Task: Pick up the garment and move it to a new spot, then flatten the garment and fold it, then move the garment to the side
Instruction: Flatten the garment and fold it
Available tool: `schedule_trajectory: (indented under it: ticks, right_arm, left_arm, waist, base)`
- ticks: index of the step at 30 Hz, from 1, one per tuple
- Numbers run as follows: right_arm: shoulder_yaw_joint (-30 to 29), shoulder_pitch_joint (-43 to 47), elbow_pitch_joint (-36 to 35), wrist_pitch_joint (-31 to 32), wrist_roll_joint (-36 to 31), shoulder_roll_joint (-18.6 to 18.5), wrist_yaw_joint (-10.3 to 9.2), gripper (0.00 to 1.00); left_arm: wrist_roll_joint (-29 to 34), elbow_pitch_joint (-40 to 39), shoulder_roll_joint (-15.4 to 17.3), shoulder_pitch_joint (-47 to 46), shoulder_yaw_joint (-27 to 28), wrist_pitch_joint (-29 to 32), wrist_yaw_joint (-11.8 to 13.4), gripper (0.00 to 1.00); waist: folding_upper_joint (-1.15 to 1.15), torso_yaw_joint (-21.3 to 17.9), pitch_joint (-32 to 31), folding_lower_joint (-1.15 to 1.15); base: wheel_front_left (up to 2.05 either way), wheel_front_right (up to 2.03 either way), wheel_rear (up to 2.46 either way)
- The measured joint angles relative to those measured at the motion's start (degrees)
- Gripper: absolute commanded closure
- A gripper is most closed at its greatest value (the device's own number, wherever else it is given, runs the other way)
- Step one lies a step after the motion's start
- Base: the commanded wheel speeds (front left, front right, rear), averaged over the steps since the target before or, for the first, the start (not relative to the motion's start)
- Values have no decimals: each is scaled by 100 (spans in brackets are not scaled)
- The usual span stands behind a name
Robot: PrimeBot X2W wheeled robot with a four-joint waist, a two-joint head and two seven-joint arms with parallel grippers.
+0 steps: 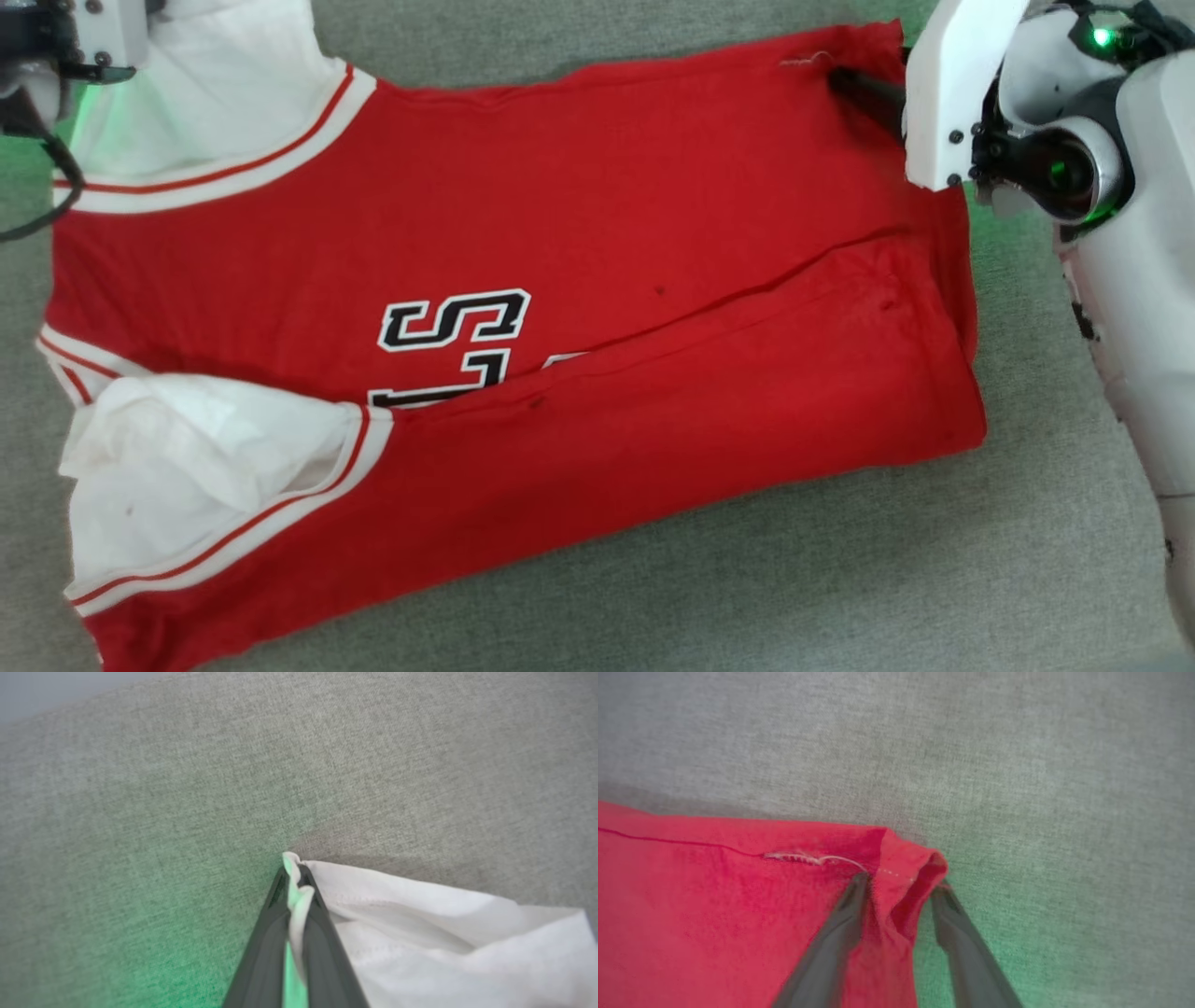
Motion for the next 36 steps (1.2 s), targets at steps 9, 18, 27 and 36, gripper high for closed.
schedule_trajectory:
  ticks: [9, 18, 27, 36]
  right_arm:
    - [349, -112, 253, -561, 57, -291, 7, 100]
    - [587, 171, -73, -1105, 160, -817, 7, 100]
    - [755, 758, -1014, -1072, 383, -1422, 5, 100]
    - [467, 1930, -2113, -672, 678, -2126, 5, 100]
  left_arm:
    - [4, -1, -98, 8, -32, -177, -52, 100]
    - [1, -337, 11, 13, -94, -109, -124, 100]
    - [-41, -1183, 316, 285, -170, 74, -88, 100]
    - [-334, -3552, 1296, 1465, -242, 391, 764, 100]
  waist:
    - [0, 142, -175, 0]
    - [0, 387, -572, 0]
    - [0, 684, -1059, 0]
    - [0, 980, -1483, 0]
  base:
    - [0, 0, 0]
    - [0, 0, 0]
    - [0, 0, 0]
    - [0, 0, 0]
